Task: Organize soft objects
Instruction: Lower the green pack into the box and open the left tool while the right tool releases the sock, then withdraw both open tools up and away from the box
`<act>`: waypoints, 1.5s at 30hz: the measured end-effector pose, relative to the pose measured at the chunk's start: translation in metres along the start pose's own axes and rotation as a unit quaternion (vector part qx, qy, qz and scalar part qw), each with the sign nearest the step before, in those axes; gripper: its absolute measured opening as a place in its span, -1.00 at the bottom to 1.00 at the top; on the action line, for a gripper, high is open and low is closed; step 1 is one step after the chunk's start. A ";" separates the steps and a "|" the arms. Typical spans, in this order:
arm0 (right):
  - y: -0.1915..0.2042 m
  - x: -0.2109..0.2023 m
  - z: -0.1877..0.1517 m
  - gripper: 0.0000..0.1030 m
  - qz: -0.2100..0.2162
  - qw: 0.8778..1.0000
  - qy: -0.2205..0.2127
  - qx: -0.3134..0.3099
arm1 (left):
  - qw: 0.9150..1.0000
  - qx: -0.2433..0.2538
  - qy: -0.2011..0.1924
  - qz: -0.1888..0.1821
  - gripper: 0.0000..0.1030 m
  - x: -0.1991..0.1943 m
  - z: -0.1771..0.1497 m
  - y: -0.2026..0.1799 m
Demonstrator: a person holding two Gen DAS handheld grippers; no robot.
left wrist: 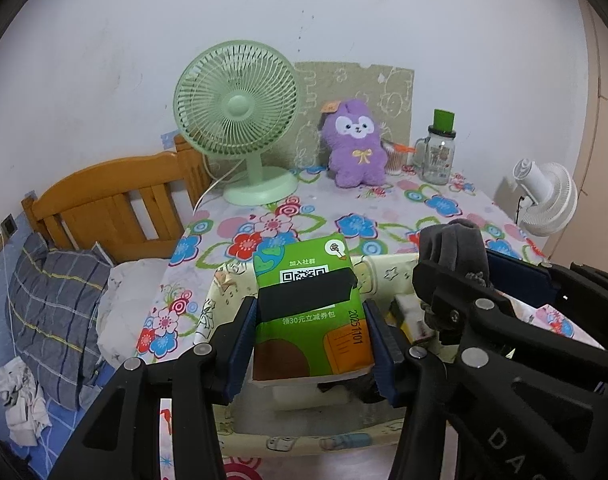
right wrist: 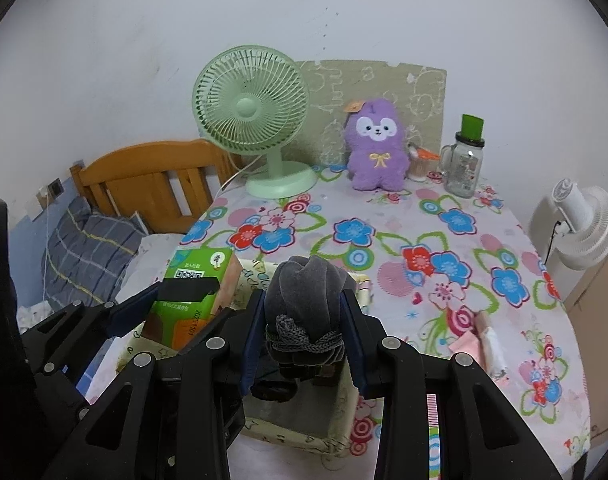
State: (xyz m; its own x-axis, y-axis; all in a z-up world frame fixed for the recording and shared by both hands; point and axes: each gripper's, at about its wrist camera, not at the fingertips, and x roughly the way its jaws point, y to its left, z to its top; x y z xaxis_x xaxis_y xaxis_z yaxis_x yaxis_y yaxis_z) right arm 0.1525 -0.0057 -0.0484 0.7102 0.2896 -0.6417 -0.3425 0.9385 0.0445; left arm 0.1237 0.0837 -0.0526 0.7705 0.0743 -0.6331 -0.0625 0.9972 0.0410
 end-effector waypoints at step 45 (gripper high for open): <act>-0.002 0.004 -0.024 0.68 -0.008 1.000 0.023 -0.017 | 0.999 0.002 0.013 -0.029 0.85 -0.009 -0.023 -0.008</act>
State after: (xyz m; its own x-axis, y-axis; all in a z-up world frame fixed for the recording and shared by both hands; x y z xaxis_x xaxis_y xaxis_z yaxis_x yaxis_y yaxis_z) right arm 0.1409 -0.0107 -0.0692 0.6867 0.2644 -0.6771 -0.3522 0.9359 0.0082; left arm 0.1028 0.0752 -0.0655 0.7562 0.0163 -0.6542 -0.0151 0.9999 0.0075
